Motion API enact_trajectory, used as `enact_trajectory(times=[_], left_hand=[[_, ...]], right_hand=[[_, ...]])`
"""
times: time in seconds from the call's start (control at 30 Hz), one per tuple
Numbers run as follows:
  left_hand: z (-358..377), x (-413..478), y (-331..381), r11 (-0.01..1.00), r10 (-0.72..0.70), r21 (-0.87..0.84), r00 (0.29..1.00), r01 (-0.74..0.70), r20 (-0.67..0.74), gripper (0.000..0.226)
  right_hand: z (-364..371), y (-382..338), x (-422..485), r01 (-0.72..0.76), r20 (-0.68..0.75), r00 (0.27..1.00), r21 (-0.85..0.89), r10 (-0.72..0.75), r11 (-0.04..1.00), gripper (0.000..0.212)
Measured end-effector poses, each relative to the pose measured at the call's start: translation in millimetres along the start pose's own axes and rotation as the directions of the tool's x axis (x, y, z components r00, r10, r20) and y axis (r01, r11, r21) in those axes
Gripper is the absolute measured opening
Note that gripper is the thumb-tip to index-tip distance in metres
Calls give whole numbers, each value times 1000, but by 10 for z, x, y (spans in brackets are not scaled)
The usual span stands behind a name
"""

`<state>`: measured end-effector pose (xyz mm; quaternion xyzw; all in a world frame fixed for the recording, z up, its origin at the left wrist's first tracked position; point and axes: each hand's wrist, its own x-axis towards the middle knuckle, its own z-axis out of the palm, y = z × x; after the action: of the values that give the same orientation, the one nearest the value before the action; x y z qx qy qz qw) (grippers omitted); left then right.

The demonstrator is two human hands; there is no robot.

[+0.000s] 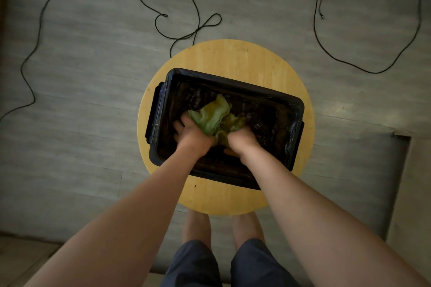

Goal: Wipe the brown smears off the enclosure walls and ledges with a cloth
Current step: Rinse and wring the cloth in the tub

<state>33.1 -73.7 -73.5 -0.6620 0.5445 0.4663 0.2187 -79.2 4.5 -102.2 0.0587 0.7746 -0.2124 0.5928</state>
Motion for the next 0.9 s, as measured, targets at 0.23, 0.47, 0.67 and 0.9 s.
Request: enact_trajectory(times=[0.23,0.47,0.67,0.9], left_hand=[[25,74,27,794,377,497,925,-351,52,99],[-28,180,92,908,390,160,921,-388,17,28],[-124,157,128,980,97,-166,992,-109,-81,33],[3,62,151,897,6,-441,995,37,98,39]], right_hand=[[-353,63,-215,244,-25,970,114,-243,963,64],[-539,-50,-193,150,121,981,4,-149,989,70],[-451,-127,-216,217,-117,946,-471,-304,855,74],[-85,-179,-105,181,-51,968,-537,-246,824,52]])
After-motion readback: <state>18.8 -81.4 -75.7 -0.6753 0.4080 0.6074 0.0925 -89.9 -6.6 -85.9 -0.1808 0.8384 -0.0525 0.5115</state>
